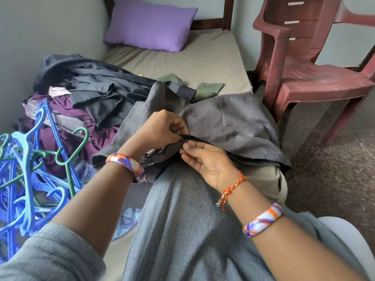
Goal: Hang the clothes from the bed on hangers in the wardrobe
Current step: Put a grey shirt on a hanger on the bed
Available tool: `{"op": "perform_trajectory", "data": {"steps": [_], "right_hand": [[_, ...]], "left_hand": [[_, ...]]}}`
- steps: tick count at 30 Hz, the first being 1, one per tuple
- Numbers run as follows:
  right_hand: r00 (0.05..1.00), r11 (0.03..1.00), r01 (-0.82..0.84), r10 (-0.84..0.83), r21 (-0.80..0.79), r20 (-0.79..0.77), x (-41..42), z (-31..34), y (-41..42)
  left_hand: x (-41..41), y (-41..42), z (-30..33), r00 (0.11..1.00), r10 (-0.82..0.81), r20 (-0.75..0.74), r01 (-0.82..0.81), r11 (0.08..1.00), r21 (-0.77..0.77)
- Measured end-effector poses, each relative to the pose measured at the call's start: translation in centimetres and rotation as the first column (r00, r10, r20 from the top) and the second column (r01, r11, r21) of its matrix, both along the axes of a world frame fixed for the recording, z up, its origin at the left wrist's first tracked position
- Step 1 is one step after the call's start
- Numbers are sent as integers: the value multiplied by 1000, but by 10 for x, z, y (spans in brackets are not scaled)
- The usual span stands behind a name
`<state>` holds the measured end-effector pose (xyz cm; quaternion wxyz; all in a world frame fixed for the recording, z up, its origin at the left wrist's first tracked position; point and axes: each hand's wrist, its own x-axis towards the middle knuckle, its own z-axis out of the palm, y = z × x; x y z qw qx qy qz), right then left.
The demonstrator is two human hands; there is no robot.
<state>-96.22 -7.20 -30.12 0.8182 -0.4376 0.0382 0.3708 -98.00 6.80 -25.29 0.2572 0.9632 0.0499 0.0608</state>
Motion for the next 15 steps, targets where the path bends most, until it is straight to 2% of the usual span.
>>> {"op": "perform_trajectory", "data": {"steps": [3, 7, 9, 13, 15], "right_hand": [[1000, 1000, 23, -23, 2, 7, 0, 1, -1], [999, 998, 38, -38, -40, 5, -3, 2, -2], [999, 999, 34, -35, -23, -12, -4, 3, 0], [996, 997, 57, -54, 48, -65, -3, 7, 1], [994, 996, 63, -57, 68, -96, -2, 6, 0]], "left_hand": [[2, 0, 0, 999, 9, 36, -8, 1000, -10], [4, -3, 4, 993, -18, 114, 32, 992, -123], [2, -6, 5, 993, -82, 90, 97, 980, -177], [-2, -5, 2, 986, -166, -1, 164, 976, -140], [-4, -2, 0, 984, -177, -34, 168, 970, -176]]}}
